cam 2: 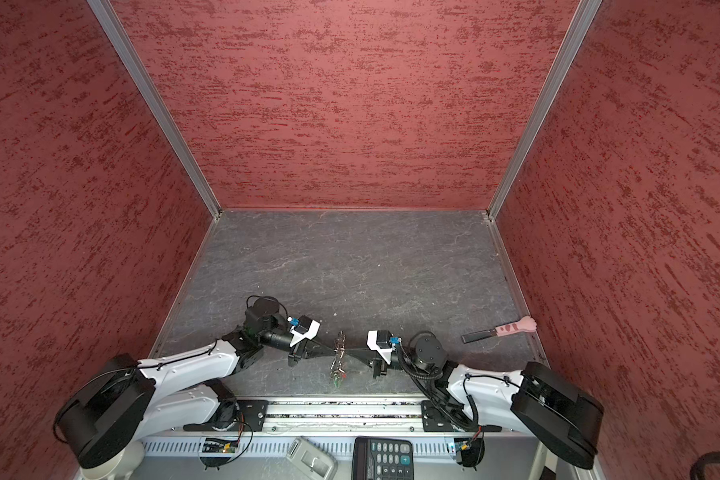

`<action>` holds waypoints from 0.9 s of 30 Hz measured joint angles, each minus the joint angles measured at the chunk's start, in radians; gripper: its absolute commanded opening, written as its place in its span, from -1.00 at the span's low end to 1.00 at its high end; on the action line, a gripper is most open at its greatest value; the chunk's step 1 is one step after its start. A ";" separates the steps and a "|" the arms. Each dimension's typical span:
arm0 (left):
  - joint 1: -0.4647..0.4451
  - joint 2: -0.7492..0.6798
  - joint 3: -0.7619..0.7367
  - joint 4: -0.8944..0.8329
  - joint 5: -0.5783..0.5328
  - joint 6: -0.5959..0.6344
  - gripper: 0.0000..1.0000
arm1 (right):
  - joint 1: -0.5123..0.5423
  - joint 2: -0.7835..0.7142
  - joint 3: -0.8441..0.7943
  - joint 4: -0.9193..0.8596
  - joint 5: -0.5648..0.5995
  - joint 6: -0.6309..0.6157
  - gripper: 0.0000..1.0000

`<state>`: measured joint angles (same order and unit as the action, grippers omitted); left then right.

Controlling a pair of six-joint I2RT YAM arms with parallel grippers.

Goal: Put the keys on the keyring

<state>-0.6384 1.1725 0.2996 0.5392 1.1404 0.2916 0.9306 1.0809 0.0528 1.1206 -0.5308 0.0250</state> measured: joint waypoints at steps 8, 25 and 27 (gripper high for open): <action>0.001 0.003 0.000 0.000 0.007 0.000 -1.00 | 0.000 0.000 0.000 0.005 -0.013 -0.005 -1.00; 0.001 0.019 0.005 0.001 0.021 -0.007 -1.00 | 0.000 0.060 0.000 0.046 -0.027 -0.005 -1.00; 0.001 0.019 0.005 0.001 0.023 -0.007 -1.00 | 0.000 0.048 0.000 0.045 -0.026 -0.007 -1.00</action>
<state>-0.6376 1.1919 0.3050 0.5404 1.1629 0.2844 0.9306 1.1286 0.0532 1.1656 -0.5571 0.0181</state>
